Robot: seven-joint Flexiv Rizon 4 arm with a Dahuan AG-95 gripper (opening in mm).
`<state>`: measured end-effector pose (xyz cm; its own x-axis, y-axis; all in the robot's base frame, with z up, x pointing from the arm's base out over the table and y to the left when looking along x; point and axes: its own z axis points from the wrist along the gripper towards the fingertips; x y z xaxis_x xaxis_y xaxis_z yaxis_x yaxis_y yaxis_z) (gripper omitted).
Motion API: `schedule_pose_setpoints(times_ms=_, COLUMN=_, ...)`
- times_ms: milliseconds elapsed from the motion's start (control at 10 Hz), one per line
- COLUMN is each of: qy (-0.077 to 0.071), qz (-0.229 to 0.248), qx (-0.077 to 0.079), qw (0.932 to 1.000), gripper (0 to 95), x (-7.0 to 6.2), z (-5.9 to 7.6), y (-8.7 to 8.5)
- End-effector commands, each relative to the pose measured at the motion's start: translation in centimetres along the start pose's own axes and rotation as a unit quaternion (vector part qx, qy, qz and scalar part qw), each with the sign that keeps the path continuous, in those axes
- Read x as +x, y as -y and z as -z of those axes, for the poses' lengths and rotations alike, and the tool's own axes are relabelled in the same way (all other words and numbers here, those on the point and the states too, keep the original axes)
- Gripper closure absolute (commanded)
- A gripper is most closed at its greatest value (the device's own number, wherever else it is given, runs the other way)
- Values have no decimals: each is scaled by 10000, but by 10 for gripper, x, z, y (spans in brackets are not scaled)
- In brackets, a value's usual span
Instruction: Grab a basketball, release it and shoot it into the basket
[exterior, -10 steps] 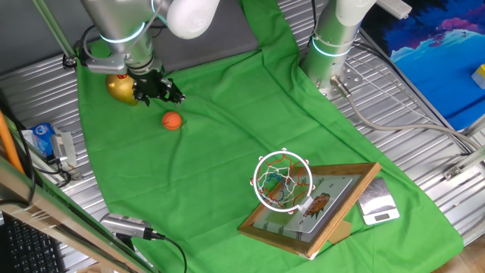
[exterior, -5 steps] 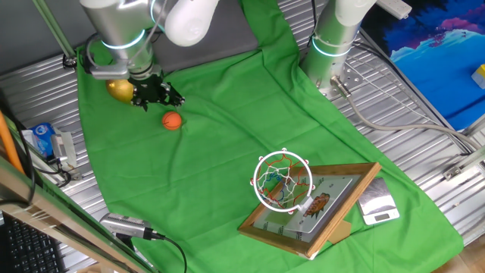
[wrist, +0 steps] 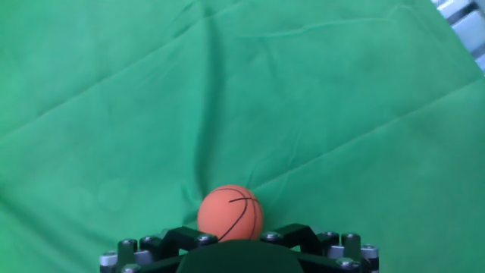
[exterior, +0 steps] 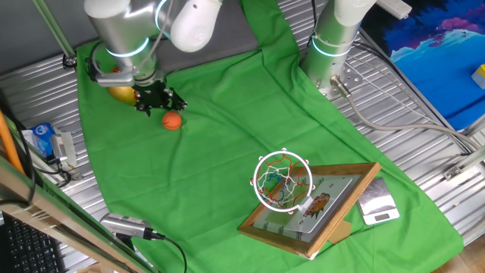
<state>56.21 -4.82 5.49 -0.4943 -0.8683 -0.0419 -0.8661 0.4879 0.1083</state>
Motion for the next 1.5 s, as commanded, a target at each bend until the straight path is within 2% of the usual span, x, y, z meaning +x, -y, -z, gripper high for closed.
schedule_pose_setpoints(times_ms=100, qy=17, qz=5, qx=-3, qw=10000, gripper=190, x=1, z=-6, y=-1)
schedule_pose_setpoints(times_ms=300, qy=19, qz=23, qx=1, qw=10000, gripper=190, x=2, z=-11, y=-1)
schedule_pose_setpoints(times_ms=1100, qy=-2, qz=-60, qx=15, qw=10000, gripper=190, x=3, z=-16, y=-2)
schedule_pose_setpoints(times_ms=1500, qy=2, qz=-147, qx=15, qw=9999, gripper=190, x=4, z=-23, y=-3)
